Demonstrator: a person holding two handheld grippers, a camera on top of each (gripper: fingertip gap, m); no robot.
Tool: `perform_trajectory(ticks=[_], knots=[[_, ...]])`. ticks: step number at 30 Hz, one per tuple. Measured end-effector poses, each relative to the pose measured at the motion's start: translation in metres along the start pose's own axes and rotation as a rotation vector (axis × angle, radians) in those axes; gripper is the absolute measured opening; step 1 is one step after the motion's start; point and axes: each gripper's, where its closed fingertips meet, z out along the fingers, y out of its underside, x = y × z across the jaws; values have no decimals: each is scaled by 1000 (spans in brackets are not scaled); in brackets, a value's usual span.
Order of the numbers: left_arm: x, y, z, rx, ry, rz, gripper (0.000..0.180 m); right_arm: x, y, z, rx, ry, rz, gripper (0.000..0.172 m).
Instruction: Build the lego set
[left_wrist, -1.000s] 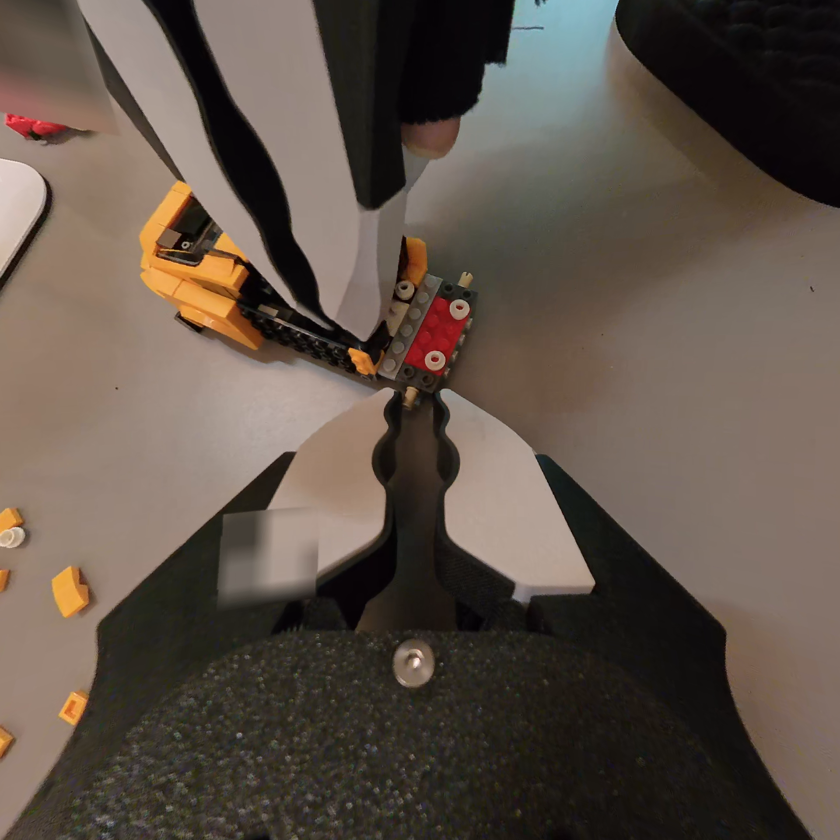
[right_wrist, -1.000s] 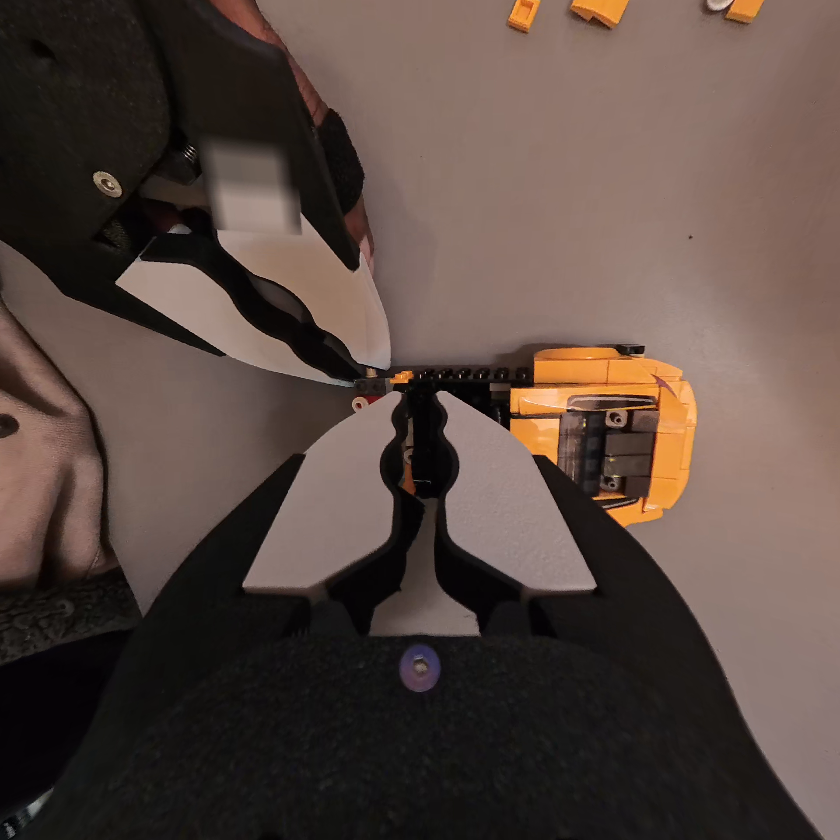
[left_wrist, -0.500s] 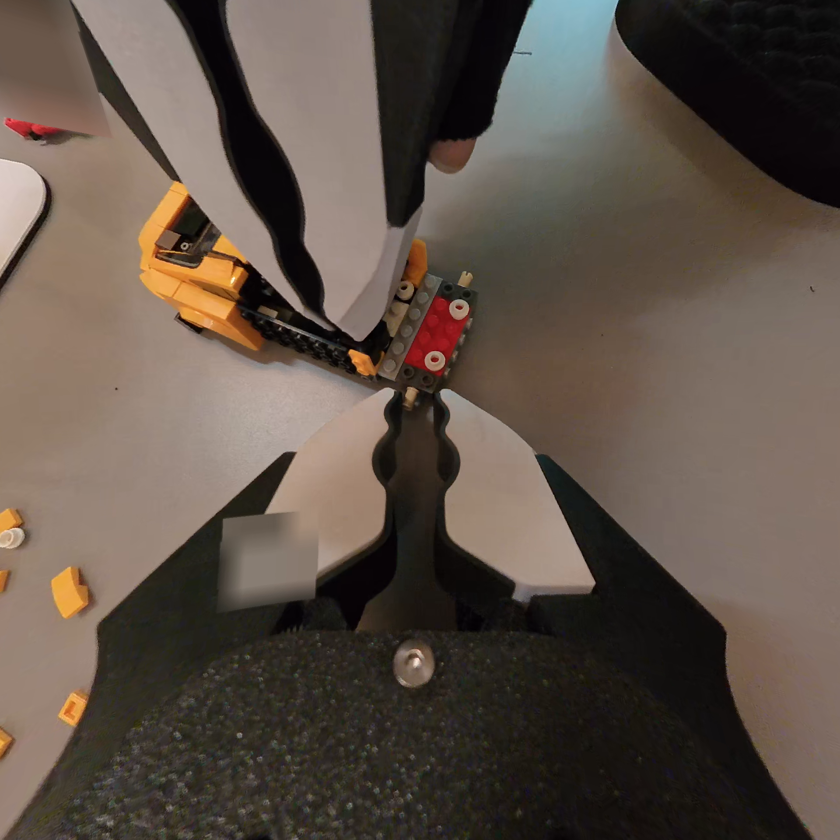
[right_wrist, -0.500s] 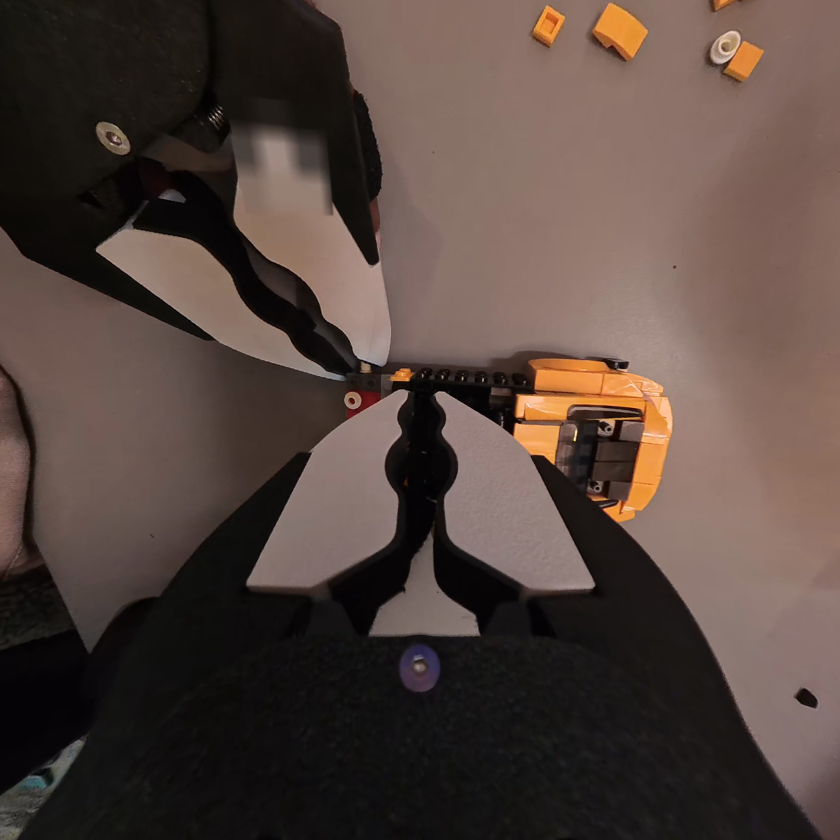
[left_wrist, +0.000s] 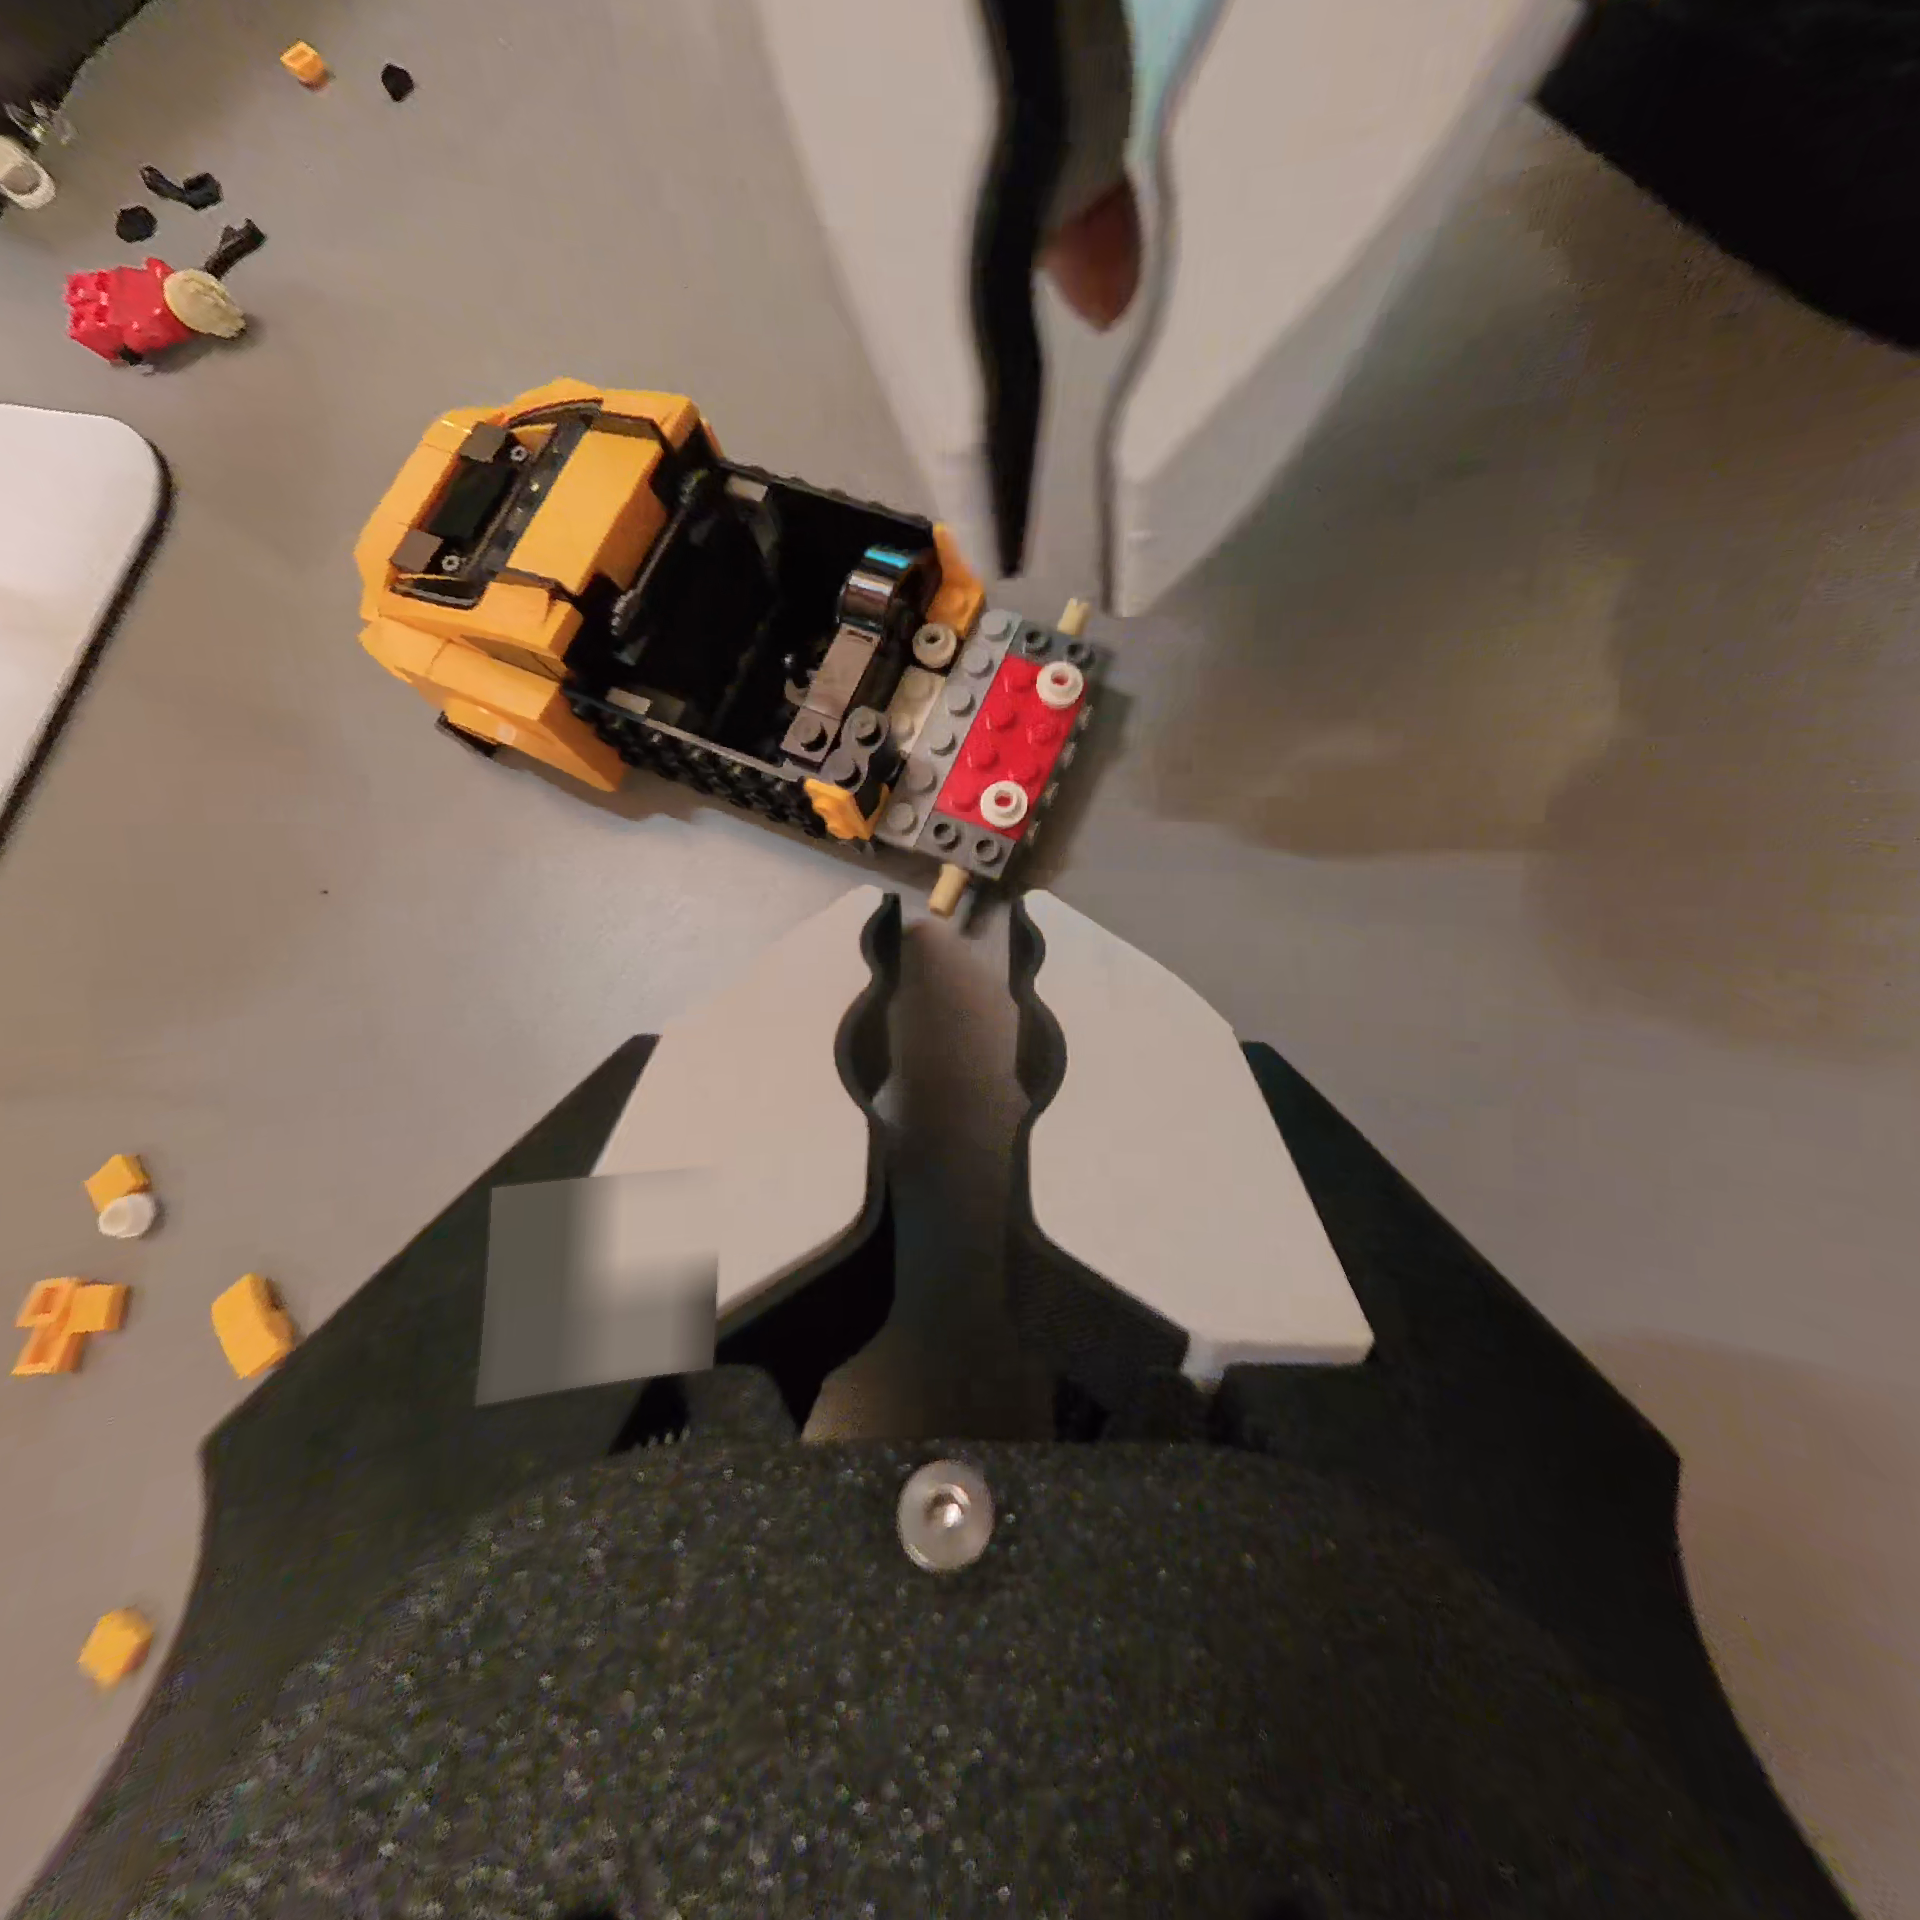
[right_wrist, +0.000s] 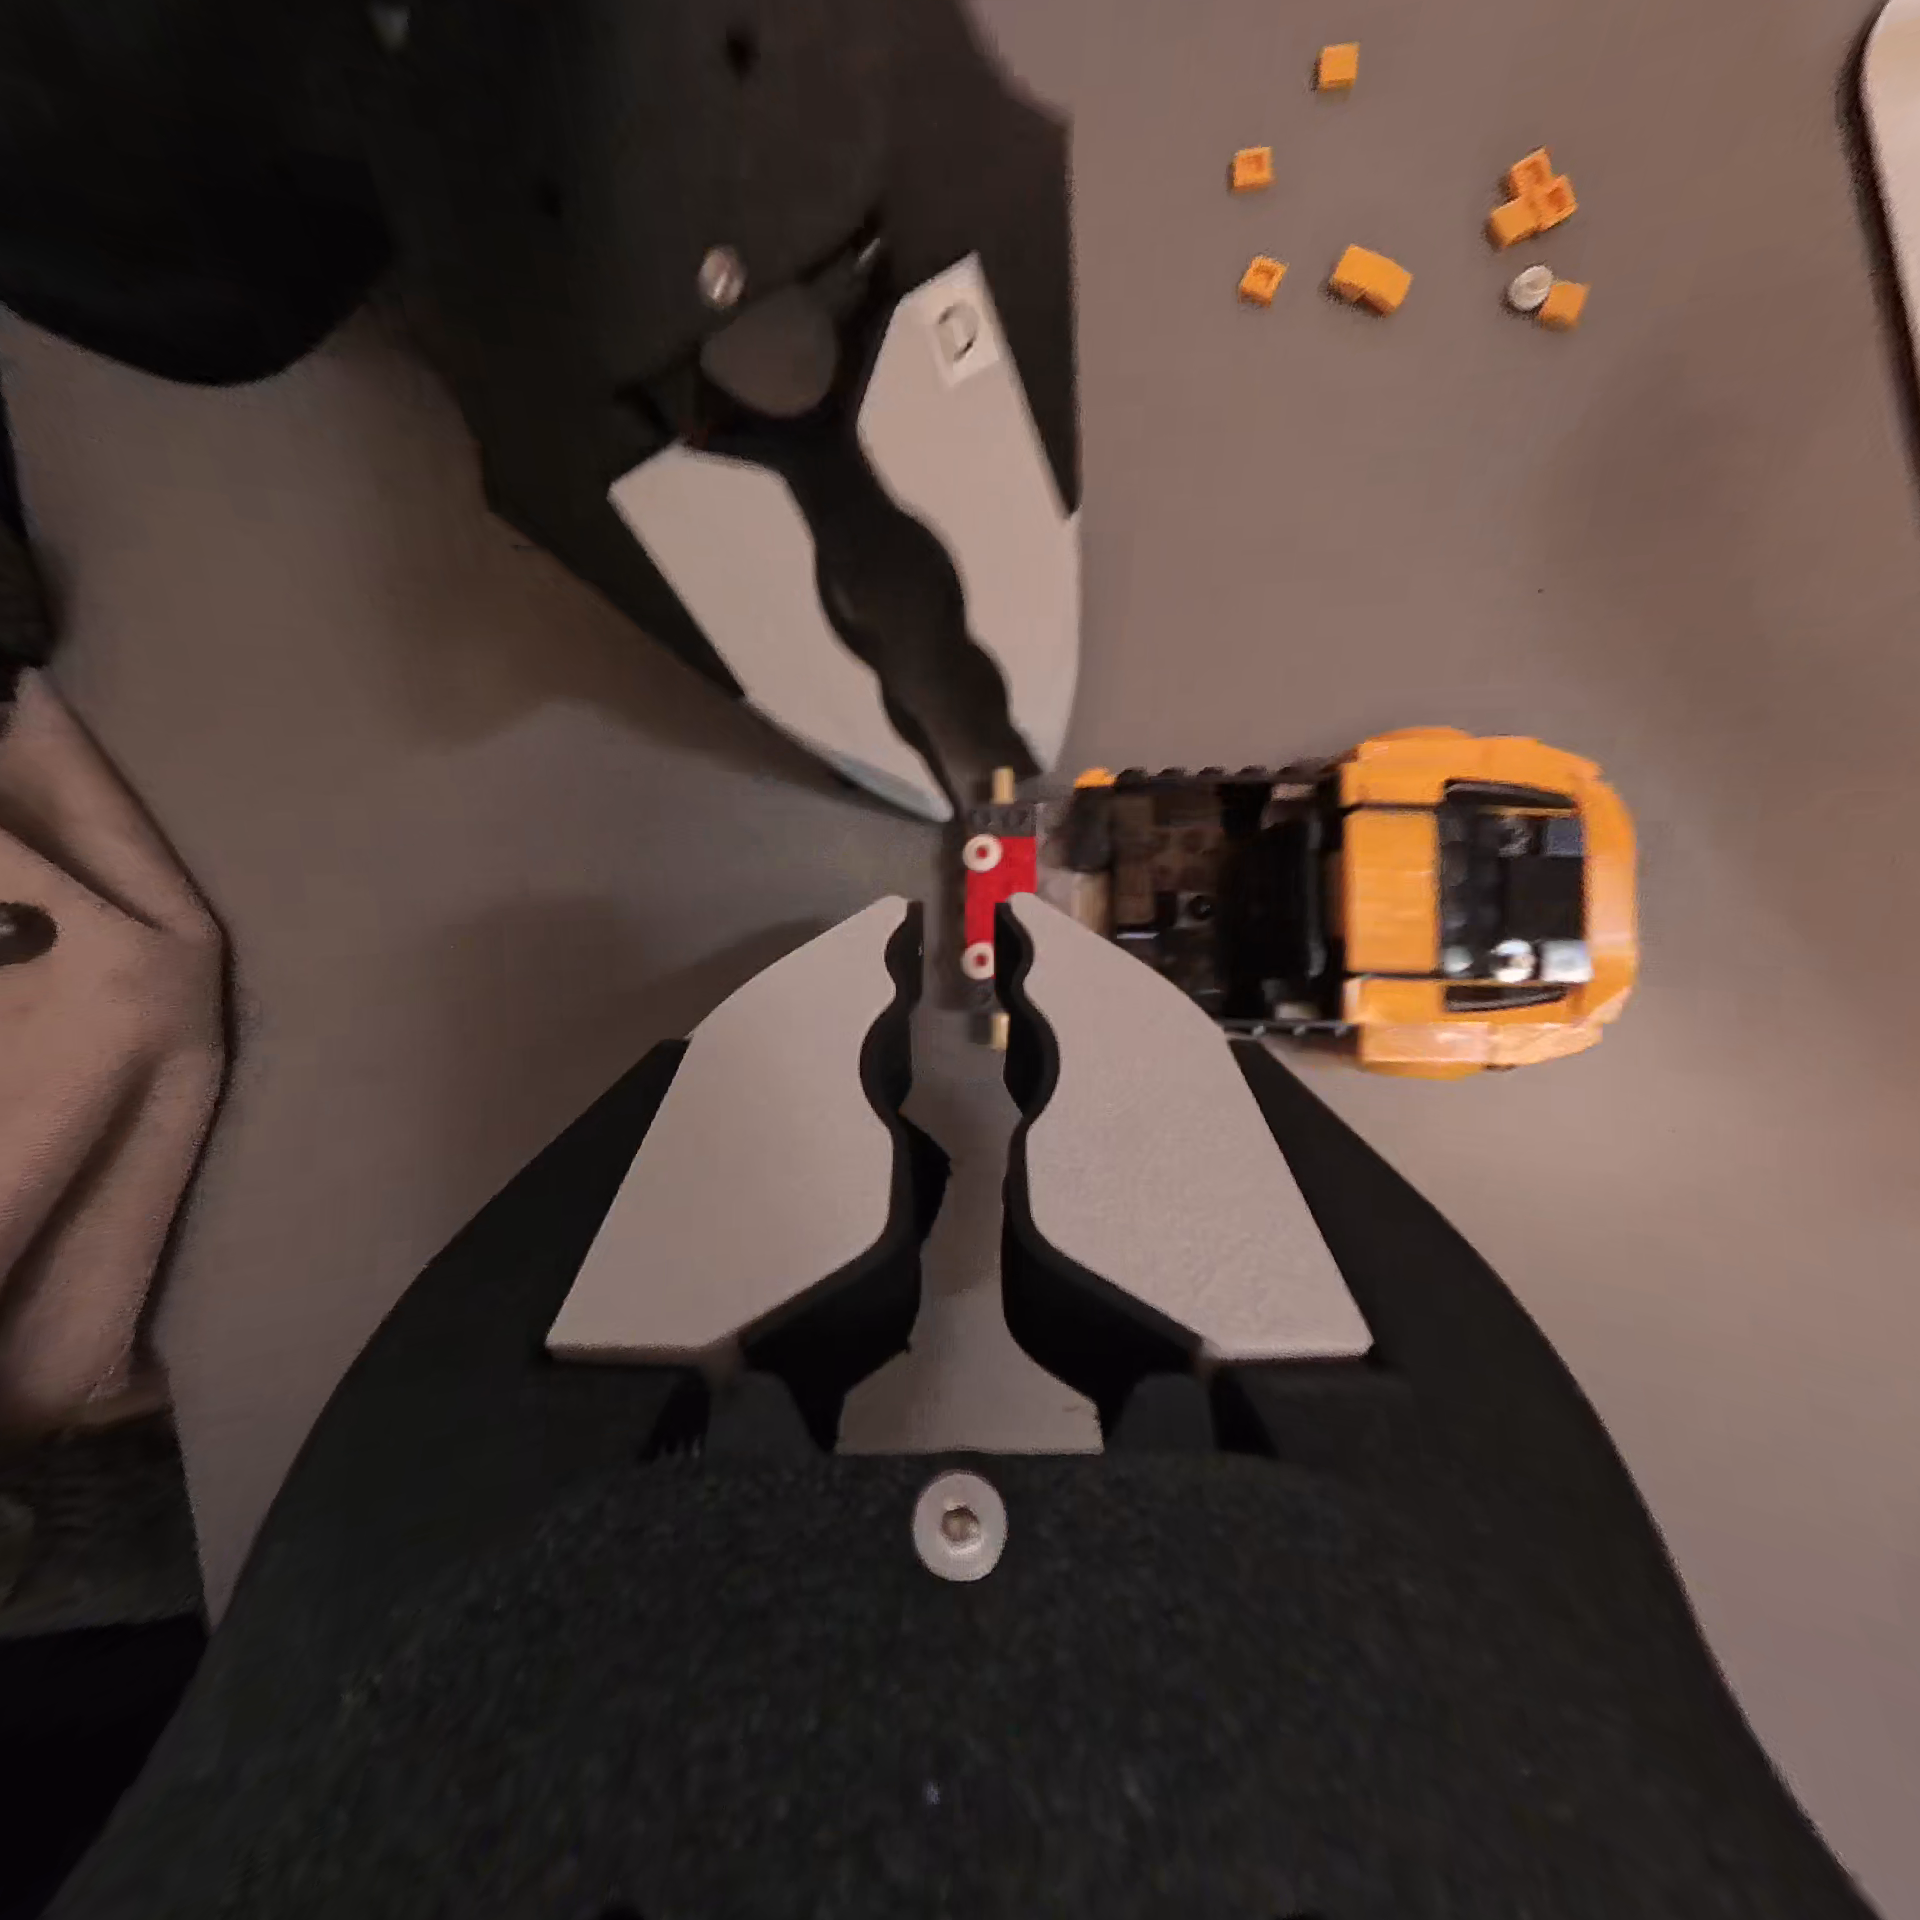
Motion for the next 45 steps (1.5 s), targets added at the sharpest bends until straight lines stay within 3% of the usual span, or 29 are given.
perform_trajectory(ticks=[4, 12, 19, 21, 24, 33, 37, 45], knots=[[-11, 0, -14, 18, -21, 24, 19, -23, 14, 18, 37, 60, -30, 12], [-45, 3, -39, 73, -101, -67, 13, -31, -1, 56, -23, 126, 26, 22], [-33, -3, -42, 109, -16, -70, 11, -23, -4, 64, -35, 188, 54, 12], [-28, -5, -42, 121, 20, -86, 11, -23, -6, 60, 2, 189, 30, 11], [-16, -12, -44, 162, 115, -139, 11, -24, -19, 40, 189, 166, 35, 11], [11, -79, -79, 566, 457, -450, 16, -21, -51, -43, 697, 452, -54, 11], [19, -92, -84, 634, 463, -443, 14, -23, -58, -57, 751, 585, -114, 11], [20, -99, -92, 691, 490, -473, 9, -27, -64, -56, 682, 804, -299, 11]])
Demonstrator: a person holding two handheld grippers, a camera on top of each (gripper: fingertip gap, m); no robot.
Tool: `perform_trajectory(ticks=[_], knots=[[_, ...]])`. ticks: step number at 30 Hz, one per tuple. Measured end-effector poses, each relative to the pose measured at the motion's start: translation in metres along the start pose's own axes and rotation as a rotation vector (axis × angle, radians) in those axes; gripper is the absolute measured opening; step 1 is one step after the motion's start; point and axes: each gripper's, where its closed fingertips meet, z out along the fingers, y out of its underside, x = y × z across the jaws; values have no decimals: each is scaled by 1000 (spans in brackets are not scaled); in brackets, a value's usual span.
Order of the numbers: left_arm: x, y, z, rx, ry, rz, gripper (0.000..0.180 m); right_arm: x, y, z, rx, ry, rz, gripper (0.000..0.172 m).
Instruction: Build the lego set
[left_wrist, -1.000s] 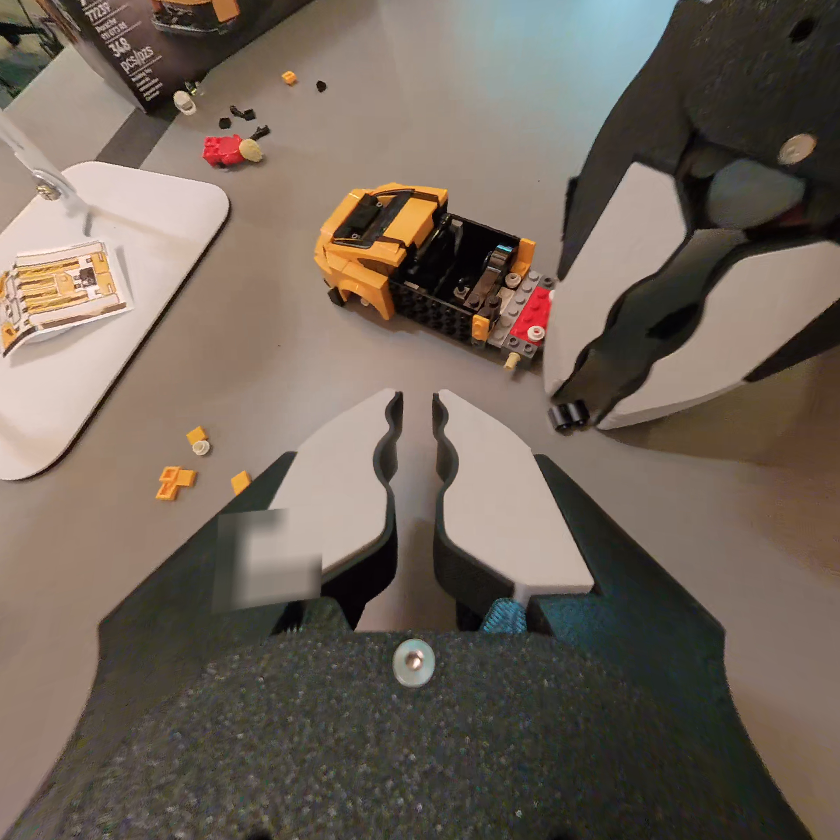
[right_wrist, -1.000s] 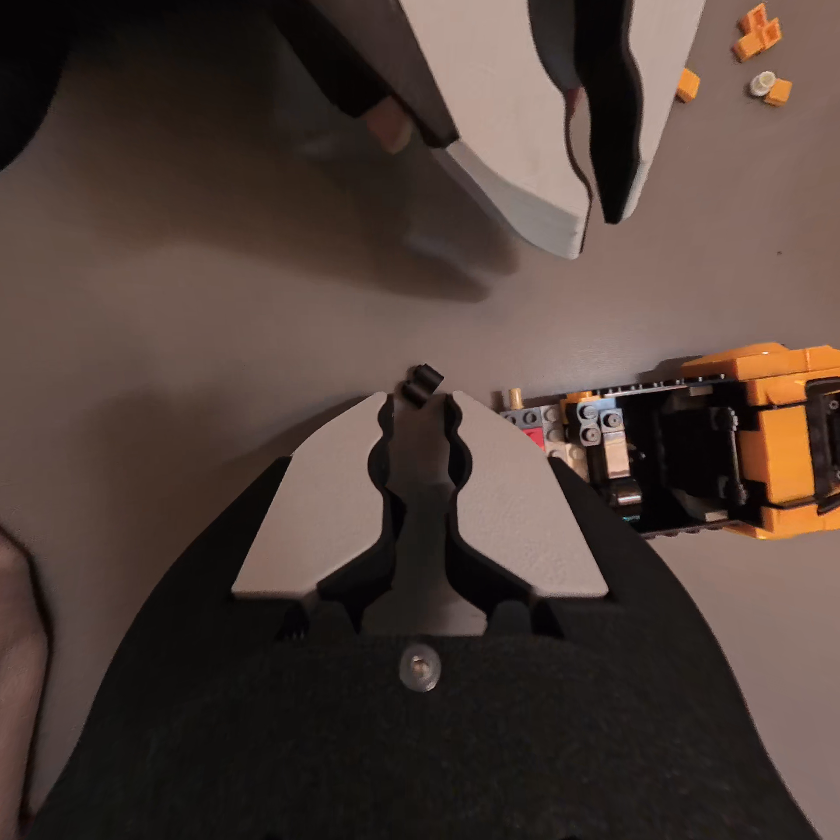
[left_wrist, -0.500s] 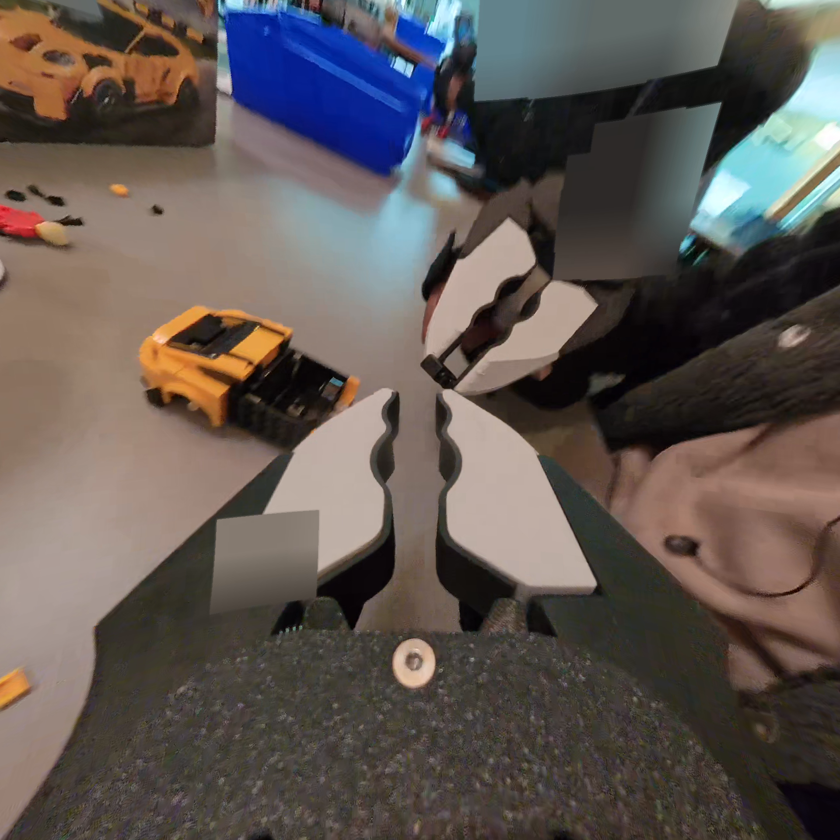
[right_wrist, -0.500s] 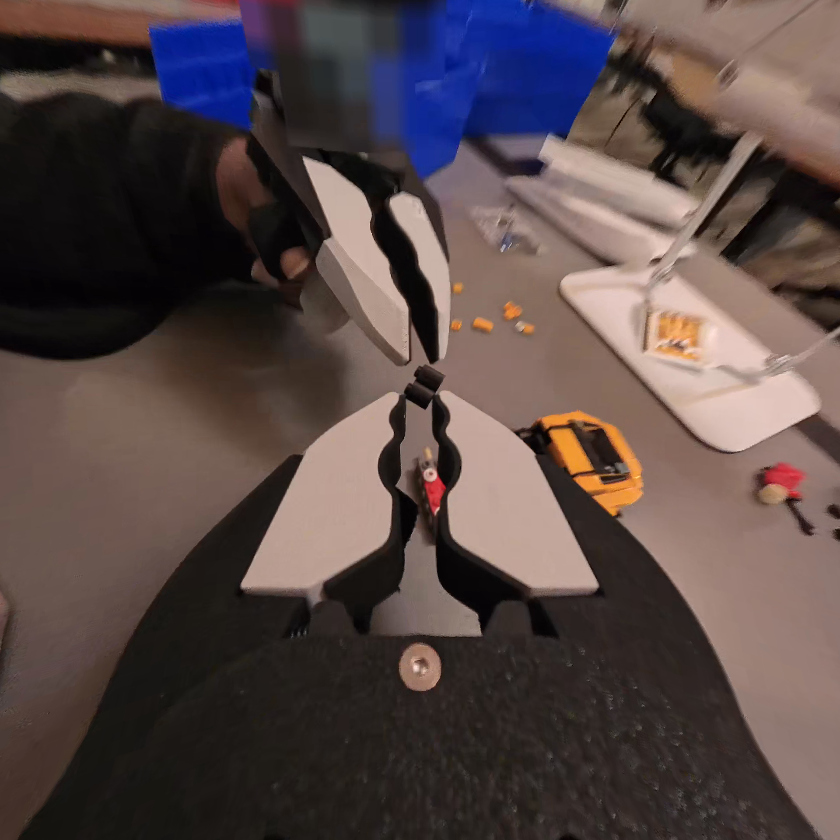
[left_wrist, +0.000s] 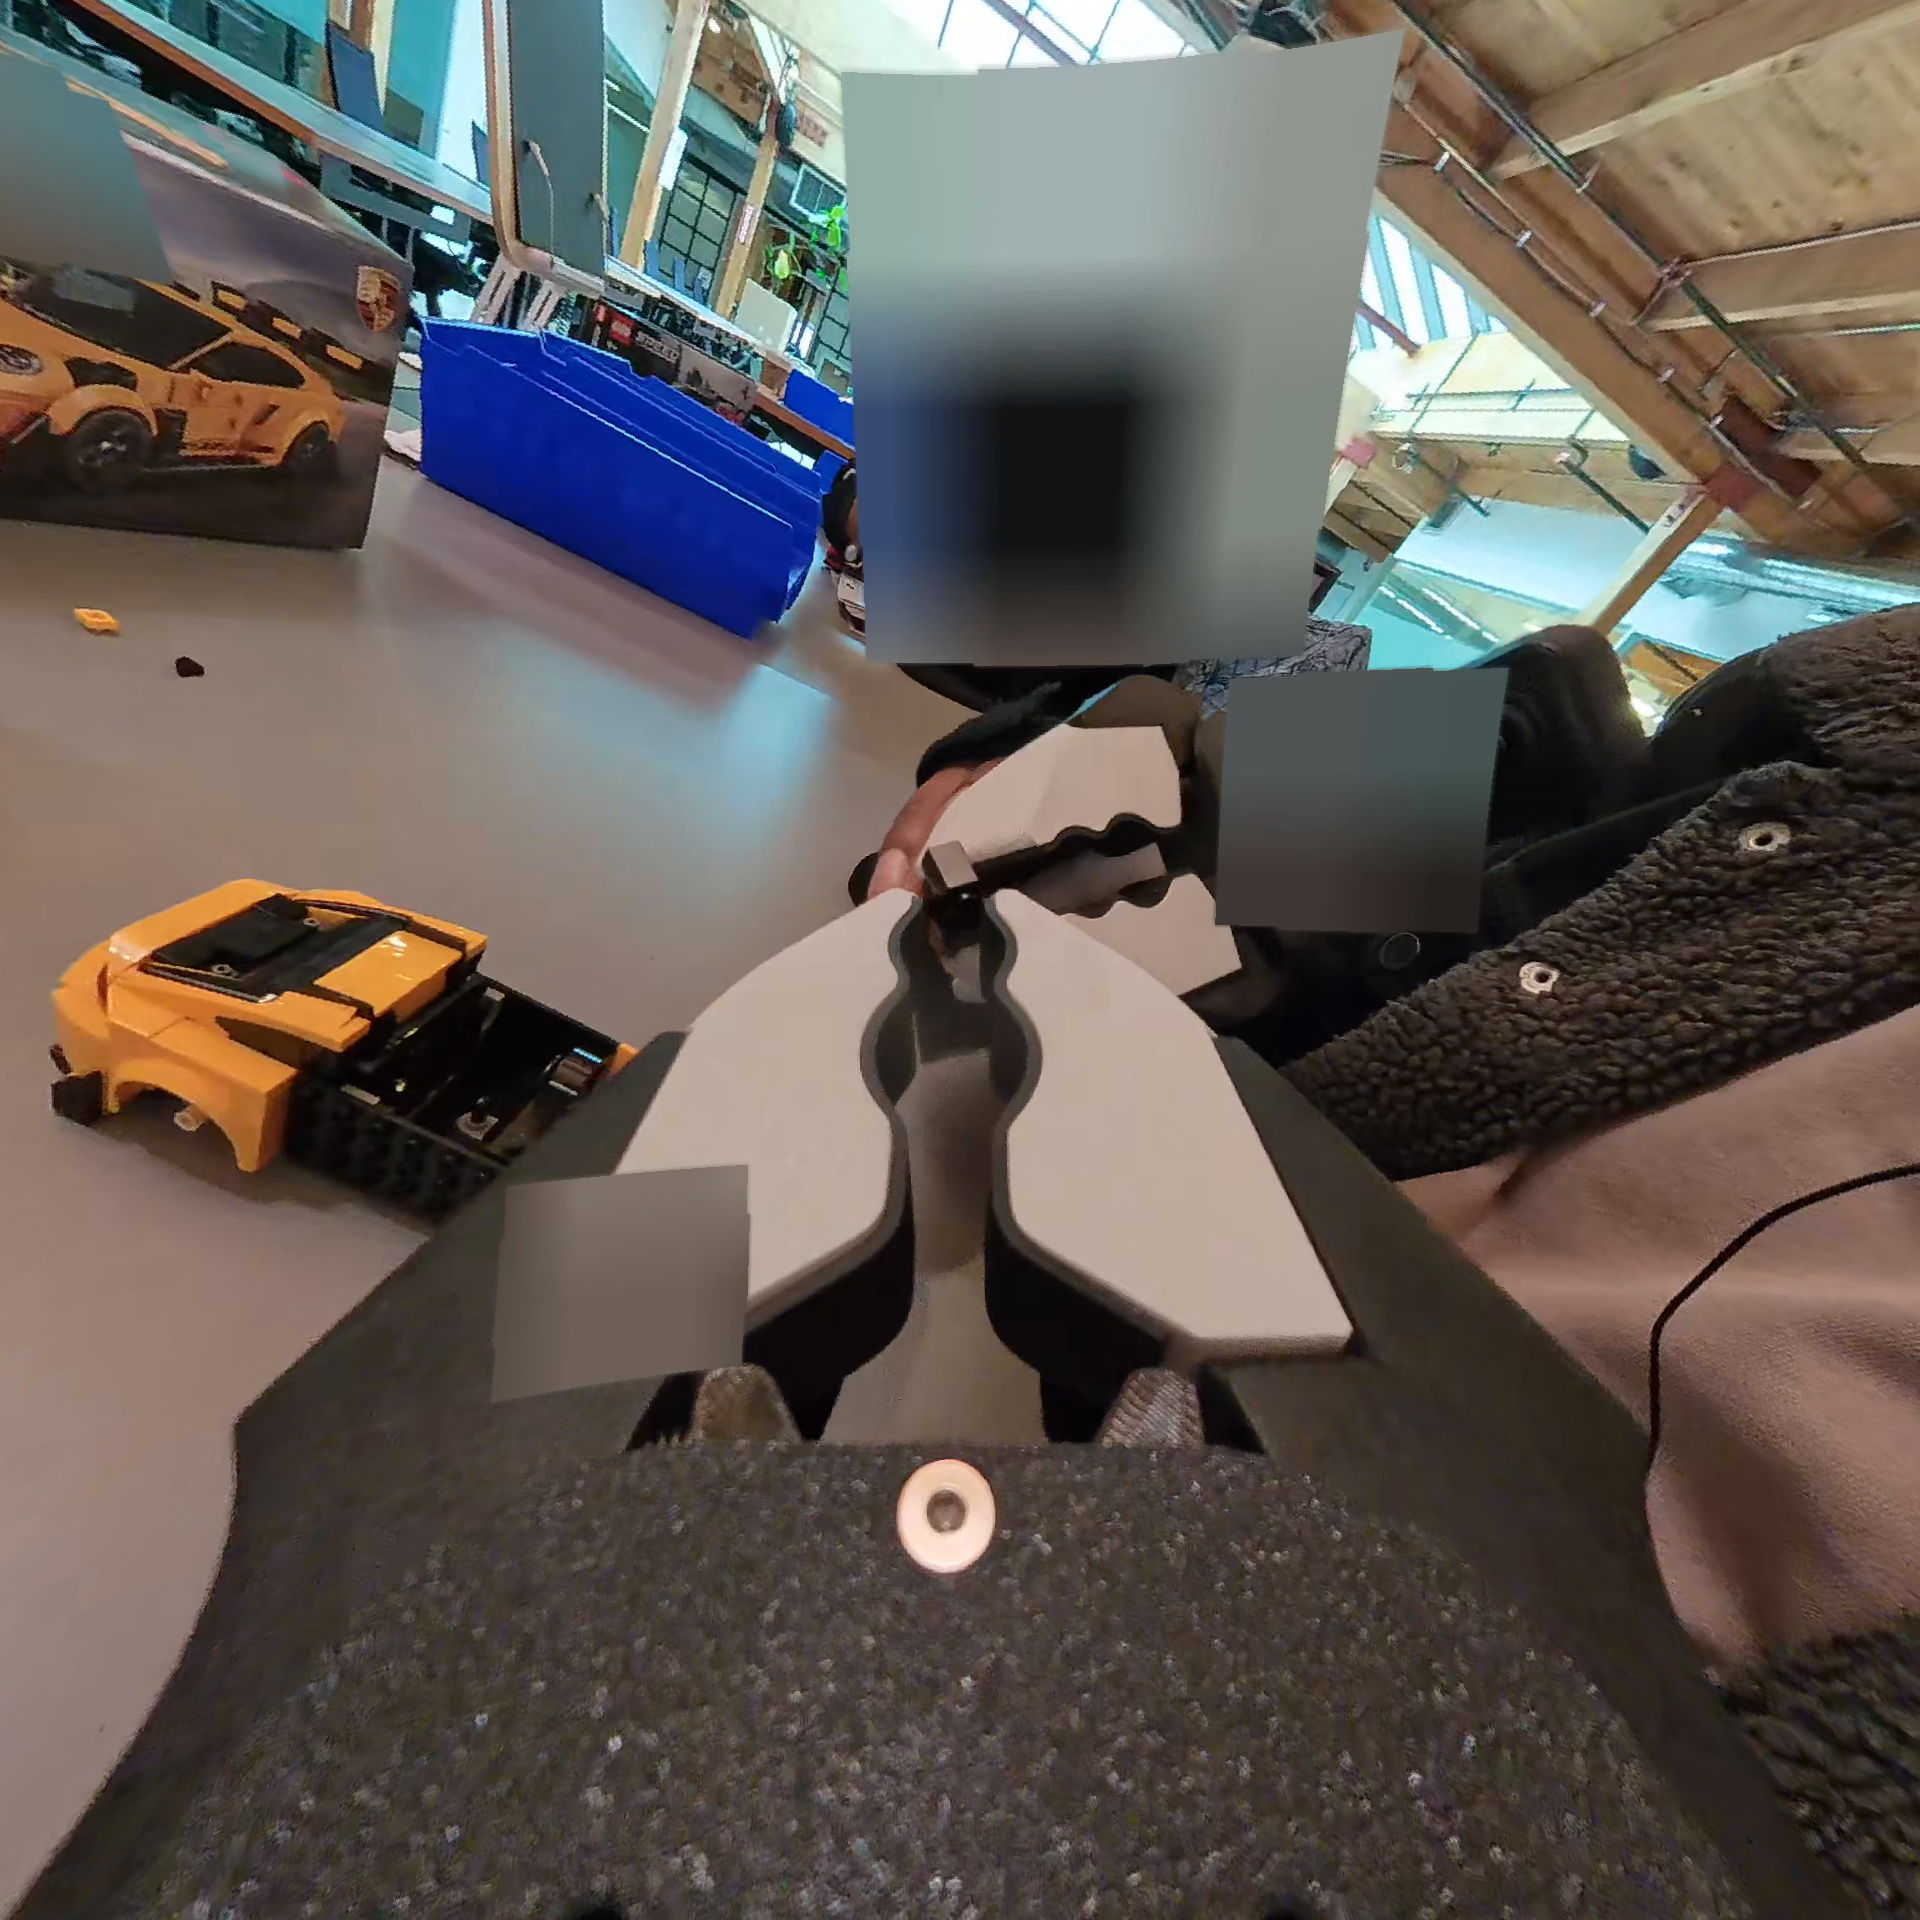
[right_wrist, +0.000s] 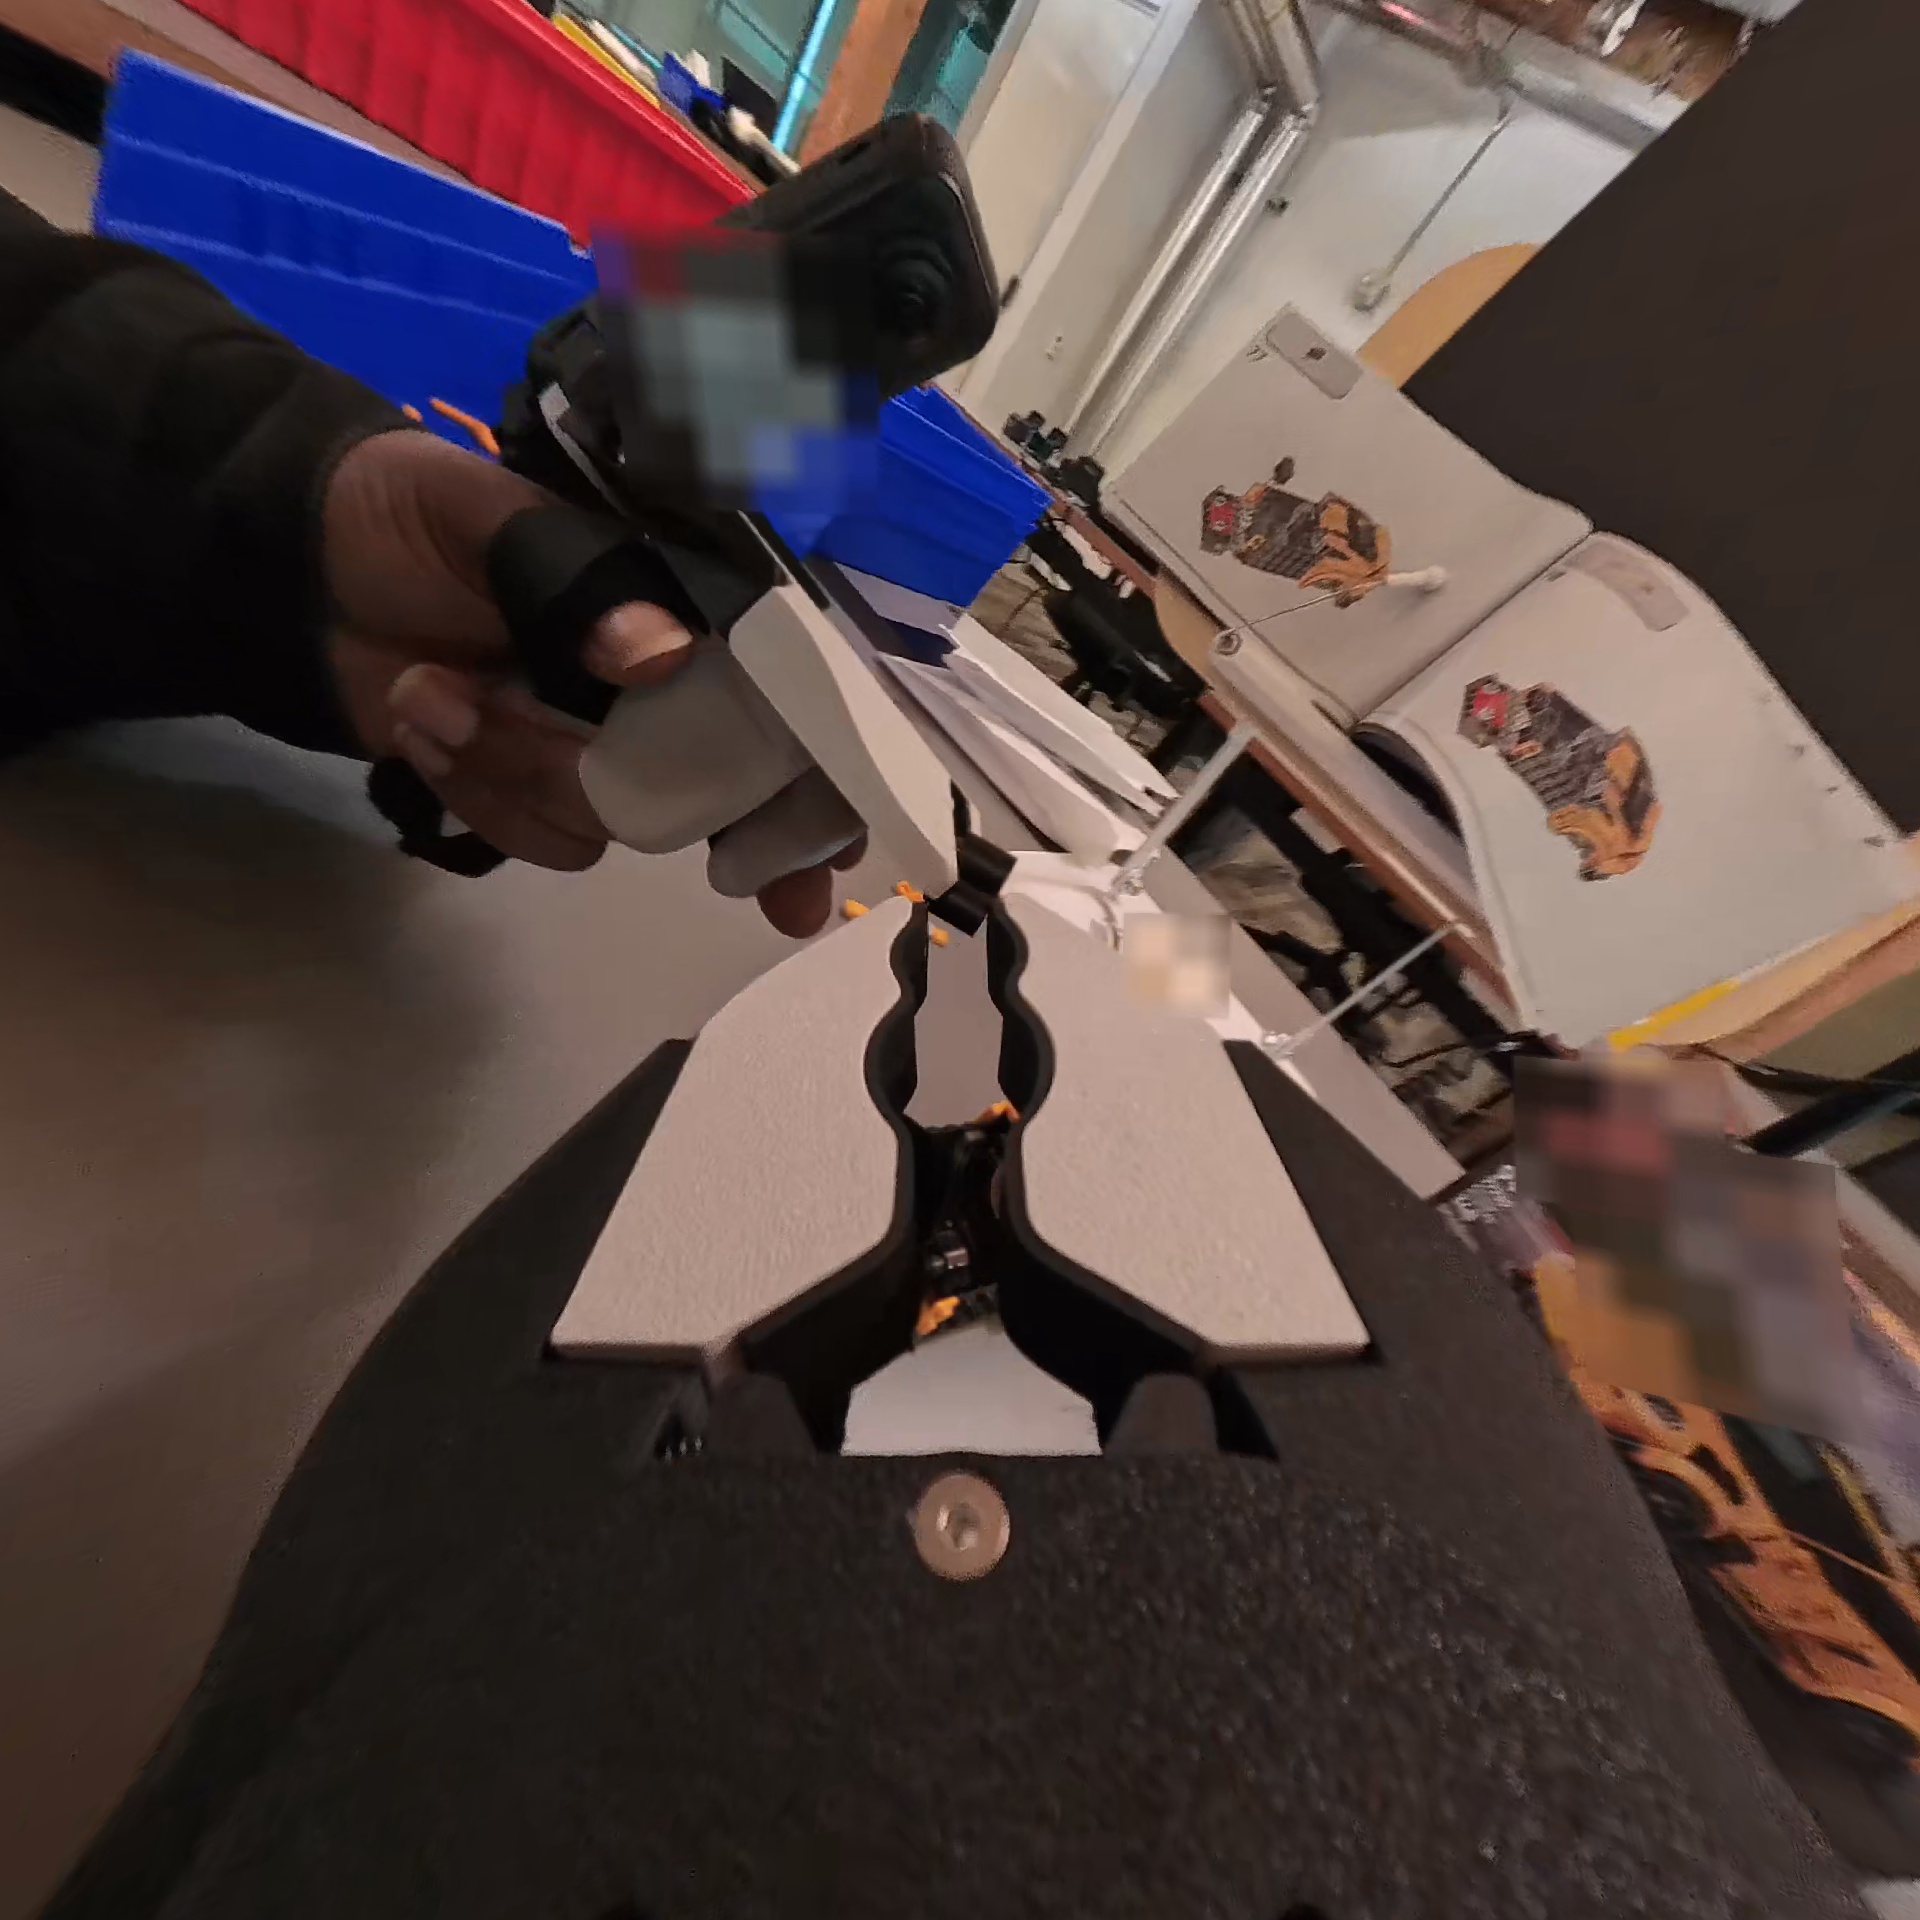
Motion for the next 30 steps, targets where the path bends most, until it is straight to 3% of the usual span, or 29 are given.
perform_trajectory(ticks=[6, 9, 14, 21, 26, 30], knots=[[1, 3, -2, -47, -24, 127, 8, -4, 1, -1, -18, 6, -126, 11], [7, 2, -9, -68, -35, 324, 8, -12, -3, -7, -27, -169, -29, 18], [2, 32, -3, -273, -103, 555, 8, -14, -10, -19, -96, -427, 12, 16], [-2, 57, 2, -426, -132, 671, 8, -42, 21, -25, -302, -688, -92, 13], [-6, 66, 1, -480, -139, 689, 8, -47, 30, -20, -312, -706, -89, 7], [-4, 57, 1, -422, -134, 666, 8, -41, 23, -19, -234, -677, -8, 6]])
